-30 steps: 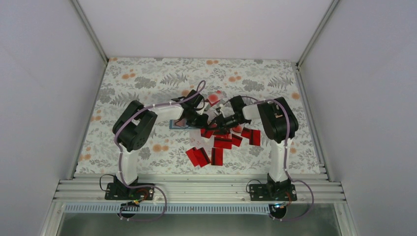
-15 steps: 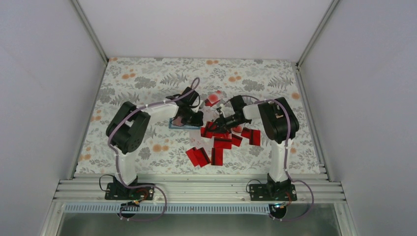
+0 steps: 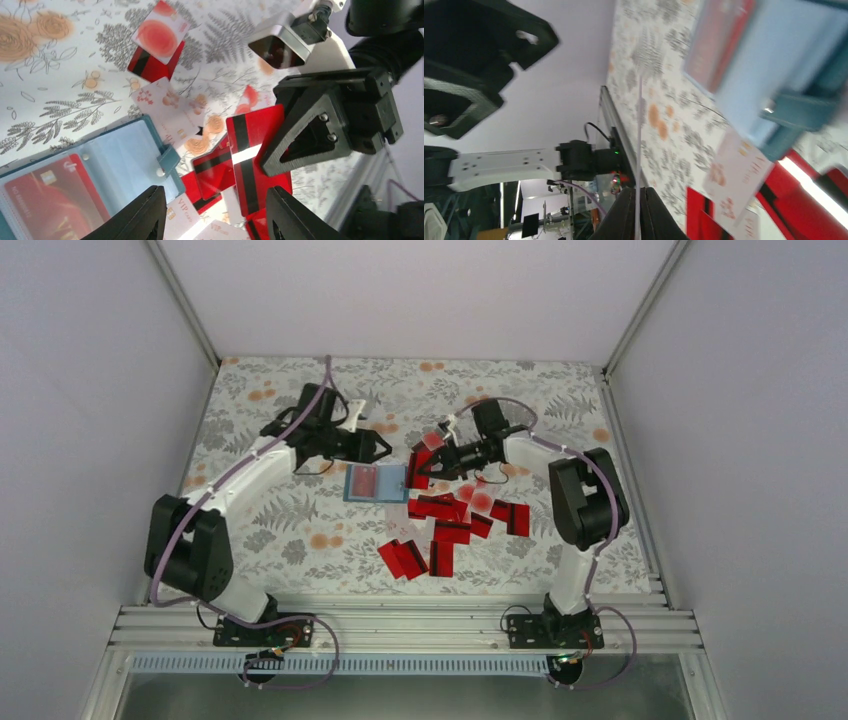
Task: Put the credit cards into the card holder
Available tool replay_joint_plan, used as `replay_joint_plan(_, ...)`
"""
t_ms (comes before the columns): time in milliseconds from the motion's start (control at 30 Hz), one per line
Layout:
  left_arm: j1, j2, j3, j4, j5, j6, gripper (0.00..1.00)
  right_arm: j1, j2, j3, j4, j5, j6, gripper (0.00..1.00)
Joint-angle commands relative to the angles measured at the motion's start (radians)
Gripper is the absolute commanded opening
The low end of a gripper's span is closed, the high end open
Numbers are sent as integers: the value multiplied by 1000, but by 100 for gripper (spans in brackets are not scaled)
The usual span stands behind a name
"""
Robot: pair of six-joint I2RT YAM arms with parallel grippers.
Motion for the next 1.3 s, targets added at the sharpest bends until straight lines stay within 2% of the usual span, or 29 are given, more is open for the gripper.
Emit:
replay_joint_plan(0,89,-71,-47,89,309,73,52,13,-62,80,-13,-95,28,4)
replay_joint_plan(33,102,-76,-52,107,388,75,52,17,-73,94,-10,-106,34,4)
replay_joint_plan(200,123,-78,-54,173,591,80,53,52,-99,176,-2,-176,55,4)
replay_joint_plan(367,126,-71,-46,232,714,42,54,93,-104,251,11,-203,102,4)
replay_joint_plan(533,128,-60,-50,243,734,29,51,118,-101,299,40,-204,145,4)
replay_joint_plan(800,139,-77,-95,310,744,-48,31,129,-89,335,43,-207,150,4)
replay_joint_plan(933,159,-79,-99,318,745,-59,25,132,-80,351,24,-219,132,4)
replay_joint_plan(1267,188,-54,-100,345,804,-101,21,135,-71,373,-9,-240,92,4)
